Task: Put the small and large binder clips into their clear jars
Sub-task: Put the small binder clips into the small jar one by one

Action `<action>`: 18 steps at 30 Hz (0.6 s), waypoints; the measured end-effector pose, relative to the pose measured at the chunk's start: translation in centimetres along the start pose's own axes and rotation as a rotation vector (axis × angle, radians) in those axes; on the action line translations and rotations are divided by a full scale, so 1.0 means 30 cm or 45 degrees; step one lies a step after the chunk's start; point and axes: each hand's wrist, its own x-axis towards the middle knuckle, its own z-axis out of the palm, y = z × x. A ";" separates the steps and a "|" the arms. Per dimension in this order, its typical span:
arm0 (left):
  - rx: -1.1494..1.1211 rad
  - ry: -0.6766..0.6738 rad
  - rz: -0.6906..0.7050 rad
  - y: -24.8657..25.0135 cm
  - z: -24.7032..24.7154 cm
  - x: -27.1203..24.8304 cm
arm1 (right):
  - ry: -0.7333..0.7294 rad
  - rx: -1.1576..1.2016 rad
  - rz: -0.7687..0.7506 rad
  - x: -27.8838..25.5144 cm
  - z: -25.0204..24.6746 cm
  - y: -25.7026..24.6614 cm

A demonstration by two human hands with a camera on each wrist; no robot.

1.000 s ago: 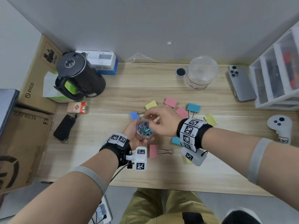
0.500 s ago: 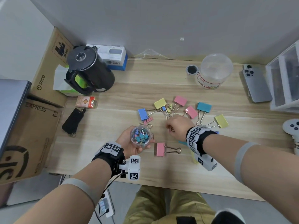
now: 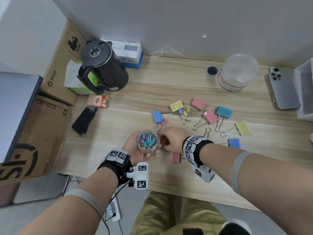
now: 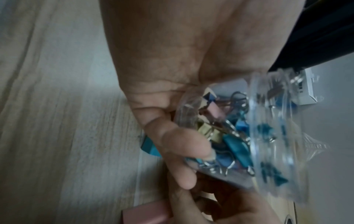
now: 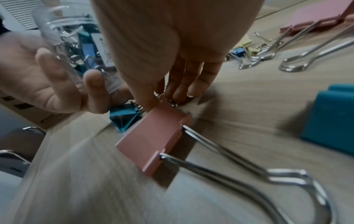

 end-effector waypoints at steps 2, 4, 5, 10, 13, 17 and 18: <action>-0.030 -0.022 -0.005 -0.002 -0.008 0.002 | 0.021 -0.007 0.000 0.002 0.011 0.002; -0.068 -0.040 -0.014 -0.006 -0.015 0.006 | 0.015 -0.025 -0.025 0.007 0.018 0.003; -0.086 -0.040 -0.016 -0.007 -0.017 0.008 | -0.001 -0.043 -0.039 0.009 0.019 0.002; -0.110 -0.030 -0.024 -0.008 -0.022 0.014 | -0.020 -0.114 -0.078 0.007 0.012 0.012; -0.122 -0.025 -0.008 -0.007 -0.016 0.015 | -0.008 -0.142 -0.093 -0.003 0.002 0.027; -0.141 -0.019 -0.002 -0.011 -0.016 0.021 | -0.032 -0.177 -0.137 -0.012 -0.013 0.034; -0.148 -0.018 -0.003 -0.011 -0.018 0.024 | -0.033 -0.185 -0.151 -0.013 -0.016 0.034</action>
